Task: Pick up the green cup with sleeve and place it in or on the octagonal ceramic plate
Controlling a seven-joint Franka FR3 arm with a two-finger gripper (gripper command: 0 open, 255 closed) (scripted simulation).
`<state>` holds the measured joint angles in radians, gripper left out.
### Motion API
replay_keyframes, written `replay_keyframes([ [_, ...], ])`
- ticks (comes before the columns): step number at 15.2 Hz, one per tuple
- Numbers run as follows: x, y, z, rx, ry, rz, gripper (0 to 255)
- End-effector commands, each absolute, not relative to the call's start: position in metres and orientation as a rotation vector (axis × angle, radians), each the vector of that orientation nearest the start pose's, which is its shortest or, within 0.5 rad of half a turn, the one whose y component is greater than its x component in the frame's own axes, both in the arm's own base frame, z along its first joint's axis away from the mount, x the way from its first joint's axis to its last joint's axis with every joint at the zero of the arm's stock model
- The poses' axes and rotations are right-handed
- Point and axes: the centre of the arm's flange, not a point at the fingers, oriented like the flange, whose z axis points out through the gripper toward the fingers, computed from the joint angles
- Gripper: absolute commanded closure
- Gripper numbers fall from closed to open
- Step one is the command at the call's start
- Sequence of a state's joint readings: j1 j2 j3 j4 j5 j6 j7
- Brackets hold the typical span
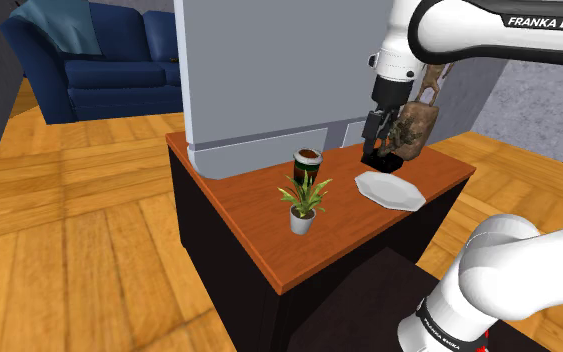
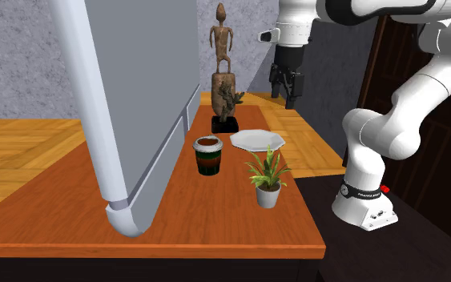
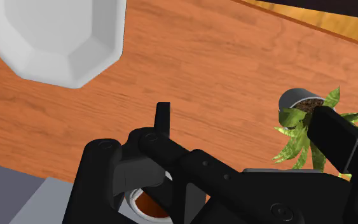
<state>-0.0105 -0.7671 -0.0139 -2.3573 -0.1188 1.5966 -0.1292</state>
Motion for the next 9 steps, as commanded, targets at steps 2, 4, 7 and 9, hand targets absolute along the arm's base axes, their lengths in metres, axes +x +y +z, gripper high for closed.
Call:
replay_keyframes([
  [2, 0.322, -0.017, 0.579, -3.27, -0.209, -0.023, 0],
  [4, 0.338, -0.01, 0.562, -3.318, -0.266, -0.075, 0],
  [7, 0.362, 0.001, 0.537, -3.385, -0.355, -0.157, 0],
  [9, 0.378, 0.007, 0.521, -3.427, -0.416, -0.214, 0],
])
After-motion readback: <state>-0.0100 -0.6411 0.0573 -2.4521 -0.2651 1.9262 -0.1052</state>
